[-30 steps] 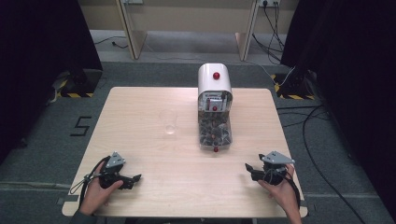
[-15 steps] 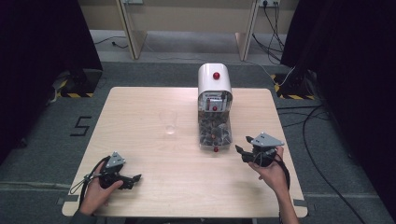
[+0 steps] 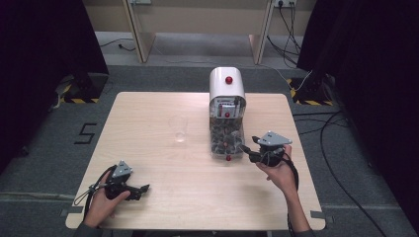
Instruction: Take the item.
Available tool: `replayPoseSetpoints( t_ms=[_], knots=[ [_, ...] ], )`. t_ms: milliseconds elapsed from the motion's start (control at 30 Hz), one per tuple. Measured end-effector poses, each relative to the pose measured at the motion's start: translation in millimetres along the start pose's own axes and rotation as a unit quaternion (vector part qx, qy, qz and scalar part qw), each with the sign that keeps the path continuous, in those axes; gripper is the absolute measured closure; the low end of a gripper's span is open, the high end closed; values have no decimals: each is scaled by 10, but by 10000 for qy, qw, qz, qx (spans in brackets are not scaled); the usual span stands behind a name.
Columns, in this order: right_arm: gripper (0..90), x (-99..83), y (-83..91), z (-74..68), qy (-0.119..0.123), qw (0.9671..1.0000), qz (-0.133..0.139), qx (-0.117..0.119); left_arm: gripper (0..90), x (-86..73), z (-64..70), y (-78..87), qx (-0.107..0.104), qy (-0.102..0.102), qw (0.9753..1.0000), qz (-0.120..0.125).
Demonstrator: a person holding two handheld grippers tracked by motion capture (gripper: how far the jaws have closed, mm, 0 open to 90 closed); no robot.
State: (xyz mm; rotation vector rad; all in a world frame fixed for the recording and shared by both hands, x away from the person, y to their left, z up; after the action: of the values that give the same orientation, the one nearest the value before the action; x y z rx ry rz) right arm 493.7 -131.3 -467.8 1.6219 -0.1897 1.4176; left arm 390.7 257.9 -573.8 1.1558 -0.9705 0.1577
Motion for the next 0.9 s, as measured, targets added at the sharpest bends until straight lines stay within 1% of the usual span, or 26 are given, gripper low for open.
replayPoseSetpoints(
  t_ms=[33, 100, 133, 167, 200, 233, 267, 300, 367, 400, 533, 600, 767, 900],
  knots=[
    [483, 6, -22, -4, 12, 10000, -4, 17, 0, 0, 0, 0, 0, 1, 10000, 0],
    [493, 22, -124, -20, 40, 10000, -40, 72, 0, 0, 0, 0, 0, 2, 10000, 1],
    [493, 22, -124, -20, 40, 10000, -40, 72, 0, 0, 0, 0, 0, 2, 10000, 1],
    [497, 38, -193, -29, 63, 9999, -45, 110, 0, 0, 0, 0, 0, 2, 10000, 1],
    [497, 38, -193, -29, 63, 9999, -45, 110, 0, 0, 0, 0, 1, 2, 10000, 1],
    [498, 61, -250, -39, 92, 9999, -59, 118, 0, 0, 0, 0, 0, 1, 10000, 0],
    [498, 61, -250, -39, 92, 9999, -59, 118, 0, 0, 0, 0, 0, 1, 10000, 0],
    [501, 97, -309, -56, 169, 9998, -31, 138, 0, 0, 0, 0, 0, 2, 10000, 0],
    [503, 123, -368, -86, 192, 9996, -61, 179, 0, 0, 0, 0, 0, 1, 10000, 0],
    [503, 123, -368, -86, 192, 9996, -61, 179, 0, 0, 0, 0, 0, 1, 10000, 0],
    [512, 159, -498, -128, 297, 9992, -112, 225, 0, 0, 0, 0, 0, 2, 10000, 1],
    [518, 161, -544, -129, 353, 9990, -155, 238, 0, 0, 0, 0, 0, 2, 10000, 1],
    [535, 142, -646, -104, 356, 9989, -229, 220, 0, 0, 0, -1, -2, 2, 10000, 4],
    [541, 138, -670, -89, 383, 9987, -248, 209, 0, 0, 0, 0, 1, 2, 10000, 1]
  ],
)
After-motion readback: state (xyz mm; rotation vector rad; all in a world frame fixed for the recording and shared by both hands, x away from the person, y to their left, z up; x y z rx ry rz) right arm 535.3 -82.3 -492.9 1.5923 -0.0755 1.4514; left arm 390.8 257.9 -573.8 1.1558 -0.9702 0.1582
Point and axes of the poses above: each handheld gripper's, and its own axes: y roughly backward along the jaws, x roughly out of its top, z roughly to its right, the point moved 10 cm from there along -y, roughly forward along the jaws, and after that the axes turned 1 degree about z, right-handed, at the moved point
